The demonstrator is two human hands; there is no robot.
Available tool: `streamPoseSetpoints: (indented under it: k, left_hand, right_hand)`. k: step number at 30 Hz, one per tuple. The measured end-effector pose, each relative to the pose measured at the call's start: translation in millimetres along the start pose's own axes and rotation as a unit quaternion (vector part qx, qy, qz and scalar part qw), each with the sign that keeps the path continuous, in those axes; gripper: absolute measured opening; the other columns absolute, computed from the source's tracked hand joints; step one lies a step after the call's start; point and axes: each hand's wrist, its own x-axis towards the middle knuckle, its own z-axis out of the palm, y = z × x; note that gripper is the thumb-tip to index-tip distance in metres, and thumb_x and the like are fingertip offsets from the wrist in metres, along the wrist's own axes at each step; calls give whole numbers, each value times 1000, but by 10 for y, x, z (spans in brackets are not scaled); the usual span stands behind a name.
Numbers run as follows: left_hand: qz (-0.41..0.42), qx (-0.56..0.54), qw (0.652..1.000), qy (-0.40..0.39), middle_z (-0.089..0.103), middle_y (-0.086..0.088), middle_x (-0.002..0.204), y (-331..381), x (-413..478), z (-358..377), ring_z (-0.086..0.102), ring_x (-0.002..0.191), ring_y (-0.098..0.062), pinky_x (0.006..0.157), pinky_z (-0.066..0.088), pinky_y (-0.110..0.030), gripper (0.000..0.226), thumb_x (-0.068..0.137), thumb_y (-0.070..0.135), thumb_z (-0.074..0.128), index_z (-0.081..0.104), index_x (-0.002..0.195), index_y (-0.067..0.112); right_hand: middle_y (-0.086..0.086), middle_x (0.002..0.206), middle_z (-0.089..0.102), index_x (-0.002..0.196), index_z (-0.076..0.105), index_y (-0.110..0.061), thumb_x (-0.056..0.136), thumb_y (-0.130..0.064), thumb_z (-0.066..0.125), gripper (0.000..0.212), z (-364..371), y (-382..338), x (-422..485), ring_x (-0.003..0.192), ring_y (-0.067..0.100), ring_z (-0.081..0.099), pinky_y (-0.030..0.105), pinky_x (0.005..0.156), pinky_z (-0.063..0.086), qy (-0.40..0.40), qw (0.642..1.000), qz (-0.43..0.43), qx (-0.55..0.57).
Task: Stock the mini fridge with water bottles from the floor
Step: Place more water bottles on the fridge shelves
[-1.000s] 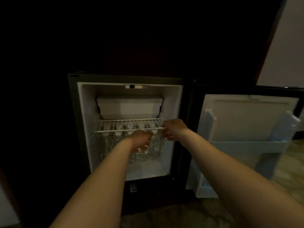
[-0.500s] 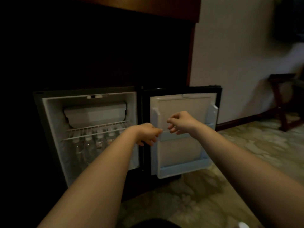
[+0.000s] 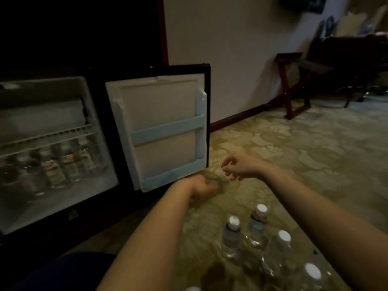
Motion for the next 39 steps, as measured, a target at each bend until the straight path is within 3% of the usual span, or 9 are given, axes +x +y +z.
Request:
streamPoseSetpoints:
  k: [3, 9, 13, 15, 21, 24, 29, 33, 39]
  left_hand:
    - [-24, 17, 999, -21, 38, -14, 146, 41, 204, 460, 43, 128, -29, 101, 37, -34, 58, 95, 41, 42, 37, 139, 3]
    - [-33, -10, 998, -47, 40, -14, 145, 10, 462, 1004, 43, 130, -28, 101, 37, -32, 60, 91, 35, 53, 36, 140, 4]
    - [-33, -36, 997, -52, 43, -11, 144, -90, 617, 1227, 45, 129, -26, 100, 38, -30, 57, 90, 26, 57, 37, 140, 10]
    - [-35, -43, 997, -62, 43, -11, 144, -134, 686, 1311, 45, 130, -26, 102, 37, -30, 58, 89, 25, 59, 36, 141, 11]
    - [5, -110, 992, -63, 34, -10, 150, -256, 811, 1515, 34, 137, -22, 95, 23, -16, 56, 92, 13, 54, 31, 143, 7]
    - [4, -207, 978, -12, 49, -12, 138, -330, 827, 1658, 47, 123, -16, 87, 35, -15, 55, 85, 9, 63, 41, 135, 9]
    - [-24, -318, 948, 19, 50, -4, 133, -437, 823, 1908, 49, 117, -16, 93, 45, -29, 75, 80, 6, 65, 29, 142, 26]
    - [-7, -335, 942, 38, 54, -4, 128, -412, 790, 1874, 54, 115, -22, 95, 49, -36, 74, 78, 9, 68, 31, 140, 25]
    - [52, -380, 920, 81, 57, -2, 120, -329, 656, 1685, 55, 96, -7, 73, 45, -14, 74, 73, 5, 75, 34, 135, 15]
  right_hand:
    - [12, 95, 64, 120, 56, -5, 95, -18, 49, 29, 142, 377, -17, 77, 18, 62, 28, 65, 50, -31, 999, 32, -24]
    - [17, 101, 69, 122, 56, -7, 93, -21, 54, 32, 549, 902, 72, 70, 15, 63, 21, 59, 45, -71, 993, 52, -81]
    - [13, 122, 61, 126, 53, -9, 89, -26, 59, 41, 861, 1155, 204, 108, 26, 60, 28, 87, 45, -95, 984, 50, -145]
    - [12, 123, 60, 125, 54, -11, 88, -30, 59, 42, 985, 1234, 270, 113, 27, 57, 32, 92, 45, -104, 977, 46, -180]
    - [13, 117, 62, 115, 57, -9, 87, -32, 59, 36, 1213, 1348, 399, 107, 30, 59, 36, 86, 48, -93, 971, 9, -221]
    - [14, 110, 62, 109, 53, -8, 89, -33, 57, 32, 1266, 1399, 409, 100, 31, 59, 38, 80, 47, -73, 974, -10, -215]
    - [16, 99, 60, 103, 48, -7, 93, -29, 53, 25, 1309, 1449, 298, 89, 31, 57, 36, 71, 41, -51, 989, -54, -126]
    - [10, 89, 57, 91, 49, -10, 92, -33, 56, 24, 1179, 1413, 232, 84, 28, 56, 36, 70, 41, -30, 993, -72, -94]
    - [1, 75, 52, 84, 51, -13, 87, -33, 63, 23, 750, 1040, 140, 71, 19, 50, 35, 65, 39, 27, 988, -134, -74]
